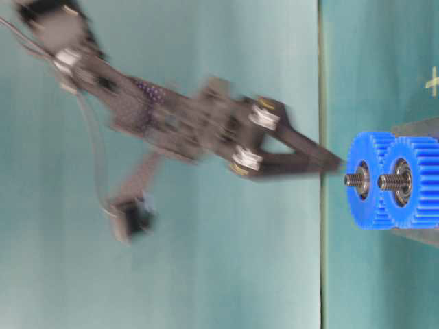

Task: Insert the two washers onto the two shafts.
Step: 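Move the right gripper down to the lower silver washer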

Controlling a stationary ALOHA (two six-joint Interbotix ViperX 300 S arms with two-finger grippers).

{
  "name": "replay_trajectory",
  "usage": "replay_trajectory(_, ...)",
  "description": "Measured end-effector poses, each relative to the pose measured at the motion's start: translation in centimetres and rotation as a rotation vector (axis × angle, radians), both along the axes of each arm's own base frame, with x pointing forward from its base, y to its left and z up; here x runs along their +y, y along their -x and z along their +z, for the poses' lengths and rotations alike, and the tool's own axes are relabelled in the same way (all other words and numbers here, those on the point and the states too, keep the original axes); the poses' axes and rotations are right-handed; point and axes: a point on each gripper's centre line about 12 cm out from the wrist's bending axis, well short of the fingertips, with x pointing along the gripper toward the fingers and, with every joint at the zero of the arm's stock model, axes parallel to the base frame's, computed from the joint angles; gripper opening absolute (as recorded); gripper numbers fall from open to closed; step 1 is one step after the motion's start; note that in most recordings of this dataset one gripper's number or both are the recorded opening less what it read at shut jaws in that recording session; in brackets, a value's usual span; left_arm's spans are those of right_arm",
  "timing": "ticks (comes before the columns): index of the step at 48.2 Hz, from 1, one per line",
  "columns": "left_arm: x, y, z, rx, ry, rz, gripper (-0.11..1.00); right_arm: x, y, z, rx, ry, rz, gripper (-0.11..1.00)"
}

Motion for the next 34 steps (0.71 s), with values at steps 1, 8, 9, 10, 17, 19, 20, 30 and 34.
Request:
replay_trajectory(1, 0.0, 0.0, 0.0, 0.002, 0.000, 0.000, 0.00, 0.2, 0.3, 0.3, -0.002, 0.000, 0.002, 0.86)
replay_trajectory(8, 0.0, 0.0, 0.0, 0.000, 0.000, 0.000, 0.00, 1.9, 2.2, 1.3, -0.006, -0.016, 0.005, 0.87)
replay_trajectory(9, 0.0, 0.0, 0.0, 0.002, 0.000, 0.000, 0.00, 2.2, 2.4, 1.4, -0.006, -0.017, 0.005, 0.87)
replay_trajectory(10, 0.0, 0.0, 0.0, 0.002, 0.000, 0.000, 0.00, 2.5, 2.7, 1.3, -0.003, -0.022, 0.004, 0.87)
replay_trajectory(17, 0.0, -0.1, 0.0, 0.002, 0.000, 0.000, 0.00, 4.3, 4.5, 0.0, 0.024, -0.041, 0.007, 0.87)
replay_trajectory(19, 0.0, -0.1, 0.0, 0.002, 0.000, 0.000, 0.00, 4.9, 4.8, -0.5, 0.027, -0.046, 0.012, 0.87)
replay_trajectory(20, 0.0, 0.0, -0.1, 0.003, 0.000, 0.000, 0.00, 5.1, 4.9, -0.9, 0.026, -0.049, 0.013, 0.87)
replay_trajectory(30, 0.0, 0.0, -0.1, 0.003, 0.000, 0.000, 0.00, 6.8, 5.8, -3.5, 0.008, -0.074, 0.004, 0.87)
replay_trajectory(34, 0.0, 0.0, -0.1, 0.003, 0.000, 0.000, 0.00, 6.7, 5.9, -4.7, 0.016, -0.086, -0.025, 0.87)
